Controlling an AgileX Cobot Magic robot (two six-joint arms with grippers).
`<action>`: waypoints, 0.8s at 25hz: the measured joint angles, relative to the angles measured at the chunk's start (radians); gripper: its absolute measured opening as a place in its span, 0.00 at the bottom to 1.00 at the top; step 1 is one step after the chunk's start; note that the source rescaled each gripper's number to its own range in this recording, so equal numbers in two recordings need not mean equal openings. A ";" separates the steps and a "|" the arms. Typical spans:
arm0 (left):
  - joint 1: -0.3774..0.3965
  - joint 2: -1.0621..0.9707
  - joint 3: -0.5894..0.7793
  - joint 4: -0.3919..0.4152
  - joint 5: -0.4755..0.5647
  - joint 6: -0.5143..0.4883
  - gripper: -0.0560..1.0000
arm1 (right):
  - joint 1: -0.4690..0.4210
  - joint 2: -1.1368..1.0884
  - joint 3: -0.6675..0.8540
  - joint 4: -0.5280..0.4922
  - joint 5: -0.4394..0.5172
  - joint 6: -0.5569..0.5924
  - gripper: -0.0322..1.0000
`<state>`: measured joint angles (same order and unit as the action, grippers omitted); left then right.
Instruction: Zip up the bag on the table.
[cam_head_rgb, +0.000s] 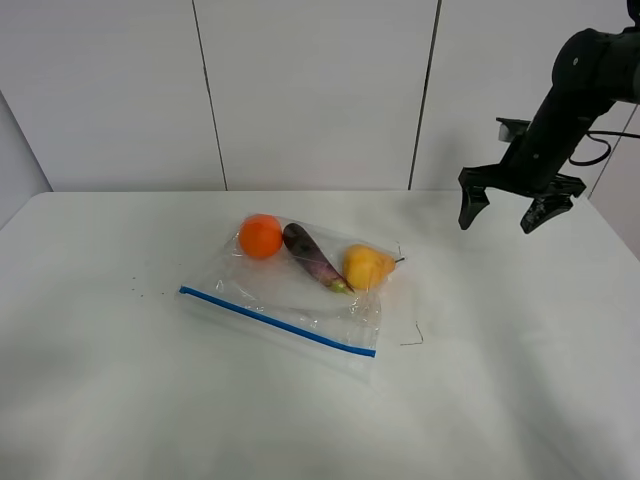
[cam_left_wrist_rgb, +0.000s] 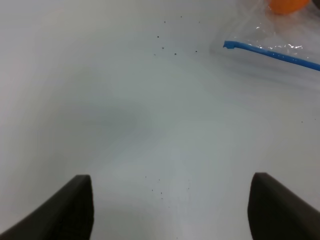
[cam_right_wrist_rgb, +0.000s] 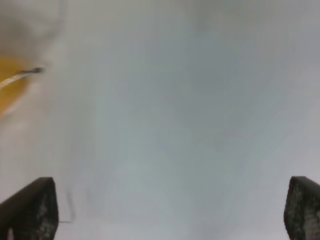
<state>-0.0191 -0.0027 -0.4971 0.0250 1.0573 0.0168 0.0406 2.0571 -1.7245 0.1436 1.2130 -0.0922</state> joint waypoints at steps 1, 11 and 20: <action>0.000 0.000 0.000 0.000 0.000 0.000 0.97 | 0.000 -0.006 0.000 -0.005 0.000 0.002 1.00; 0.000 0.000 0.000 0.000 0.000 0.000 0.97 | 0.000 -0.158 0.140 -0.023 -0.001 0.019 1.00; 0.000 0.000 0.000 0.000 0.000 0.000 0.97 | 0.000 -0.507 0.540 -0.025 0.001 0.019 1.00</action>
<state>-0.0187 -0.0027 -0.4971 0.0250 1.0573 0.0168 0.0406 1.5496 -1.1849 0.1190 1.2139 -0.0734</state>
